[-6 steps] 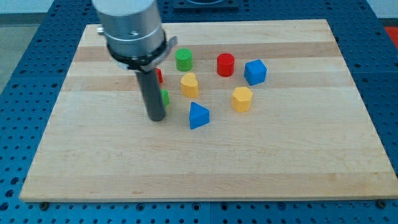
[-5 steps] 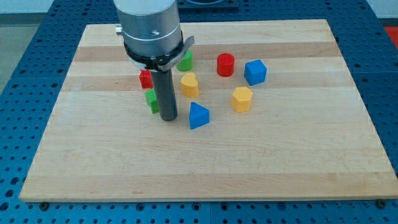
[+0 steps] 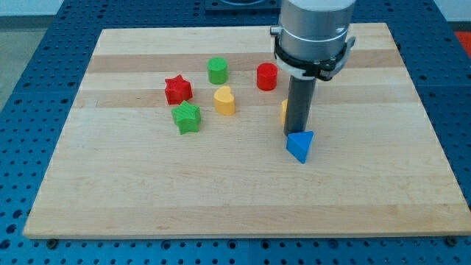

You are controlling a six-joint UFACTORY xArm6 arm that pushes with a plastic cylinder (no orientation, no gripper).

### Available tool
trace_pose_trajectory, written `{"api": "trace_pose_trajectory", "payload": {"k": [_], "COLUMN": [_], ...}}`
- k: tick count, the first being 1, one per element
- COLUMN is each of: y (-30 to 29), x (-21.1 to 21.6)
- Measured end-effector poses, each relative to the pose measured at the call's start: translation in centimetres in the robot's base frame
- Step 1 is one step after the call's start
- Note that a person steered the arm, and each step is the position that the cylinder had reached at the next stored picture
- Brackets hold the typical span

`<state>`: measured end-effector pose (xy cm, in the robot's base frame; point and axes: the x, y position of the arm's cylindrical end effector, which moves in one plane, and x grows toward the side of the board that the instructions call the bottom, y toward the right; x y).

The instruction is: Push the yellow heart to the left

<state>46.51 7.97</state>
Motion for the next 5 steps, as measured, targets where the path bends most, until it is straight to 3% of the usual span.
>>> {"api": "trace_pose_trajectory", "payload": {"k": [5], "y": [-0.4], "x": [5.3]}}
